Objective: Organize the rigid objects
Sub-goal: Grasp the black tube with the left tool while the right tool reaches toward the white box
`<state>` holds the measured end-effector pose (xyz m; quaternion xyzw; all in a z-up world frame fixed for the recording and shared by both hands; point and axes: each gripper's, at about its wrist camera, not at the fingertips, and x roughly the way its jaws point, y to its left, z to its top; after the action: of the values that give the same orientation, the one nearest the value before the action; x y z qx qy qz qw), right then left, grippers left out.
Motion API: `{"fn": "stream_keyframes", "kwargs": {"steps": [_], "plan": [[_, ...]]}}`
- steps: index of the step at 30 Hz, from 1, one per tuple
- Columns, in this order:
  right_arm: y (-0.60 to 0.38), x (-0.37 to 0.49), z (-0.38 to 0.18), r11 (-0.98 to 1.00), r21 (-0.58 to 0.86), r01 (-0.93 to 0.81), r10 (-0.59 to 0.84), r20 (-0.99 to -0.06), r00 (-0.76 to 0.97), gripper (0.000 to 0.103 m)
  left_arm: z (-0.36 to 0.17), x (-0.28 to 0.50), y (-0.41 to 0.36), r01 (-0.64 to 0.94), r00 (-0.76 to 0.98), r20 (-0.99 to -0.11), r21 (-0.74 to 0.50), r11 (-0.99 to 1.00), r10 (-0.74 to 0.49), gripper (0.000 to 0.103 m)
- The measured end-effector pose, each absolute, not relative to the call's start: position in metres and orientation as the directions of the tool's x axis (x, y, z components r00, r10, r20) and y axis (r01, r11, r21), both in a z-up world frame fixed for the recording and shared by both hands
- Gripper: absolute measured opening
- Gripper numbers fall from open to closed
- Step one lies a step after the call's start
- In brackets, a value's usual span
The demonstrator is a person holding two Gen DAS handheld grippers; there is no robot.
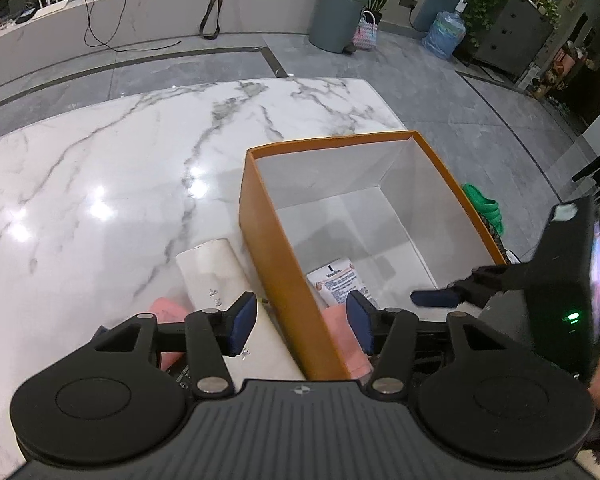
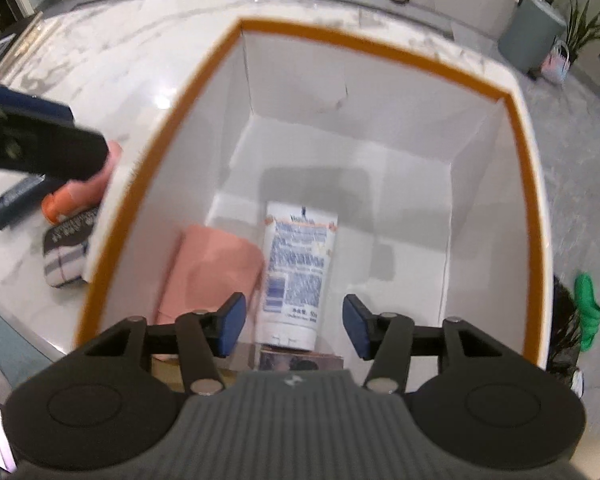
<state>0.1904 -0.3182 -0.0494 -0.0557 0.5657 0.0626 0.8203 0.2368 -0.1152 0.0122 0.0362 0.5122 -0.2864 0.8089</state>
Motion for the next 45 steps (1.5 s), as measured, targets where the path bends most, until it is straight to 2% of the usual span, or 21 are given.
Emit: {"fn": "stream_keyframes", "kwargs": {"steps": [7,13,20,27,29,33,35,39,45], "plan": [[-0.288,0.178,-0.005,0.973,-0.039,-0.228,0.076,-0.877,0.475,0.053,0.018,0.234,-0.083,0.521,0.356,-0.832,-0.201,0.830,-0.425,0.061],[-0.247,0.165,0.024,0.939,-0.091,-0.332,0.108,-0.839,0.534,0.049,0.020,0.231,-0.050,0.529,0.407,-0.818,-0.152,0.835,-0.407,0.061],[-0.198,0.170,0.011,0.913,-0.074,-0.402,0.158,-0.843,0.514,0.046,0.008,0.234,-0.018,0.517,0.451,-0.830,-0.057,0.854,-0.328,0.061],[-0.165,0.198,-0.025,0.925,-0.011,-0.380,0.169,-0.884,0.436,0.043,-0.025,0.246,0.001,0.551,0.414,-0.874,0.017,0.834,-0.255,0.061],[-0.159,0.207,-0.033,0.929,-0.021,-0.368,0.148,-0.894,0.424,0.042,-0.040,0.251,0.006,0.568,0.387,-0.894,0.037,0.822,-0.227,0.061],[-0.157,0.226,-0.041,0.943,-0.076,-0.325,0.069,-0.908,0.412,0.048,-0.068,0.253,0.012,0.607,0.336,-0.923,0.061,0.793,-0.186,0.062],[-0.158,0.235,-0.044,0.944,-0.098,-0.315,0.037,-0.917,0.397,0.049,-0.077,0.254,0.013,0.620,0.321,-0.931,0.069,0.781,-0.173,0.066],[-0.156,0.247,-0.055,0.936,-0.136,-0.324,-0.016,-0.938,0.347,0.050,-0.090,0.256,0.010,0.635,0.297,-0.945,0.086,0.768,-0.140,0.066],[-0.141,0.252,-0.068,0.892,-0.286,-0.350,-0.157,-0.922,0.355,0.053,-0.101,0.259,0.007,0.630,0.288,-0.954,0.123,0.767,-0.084,0.067]]}}
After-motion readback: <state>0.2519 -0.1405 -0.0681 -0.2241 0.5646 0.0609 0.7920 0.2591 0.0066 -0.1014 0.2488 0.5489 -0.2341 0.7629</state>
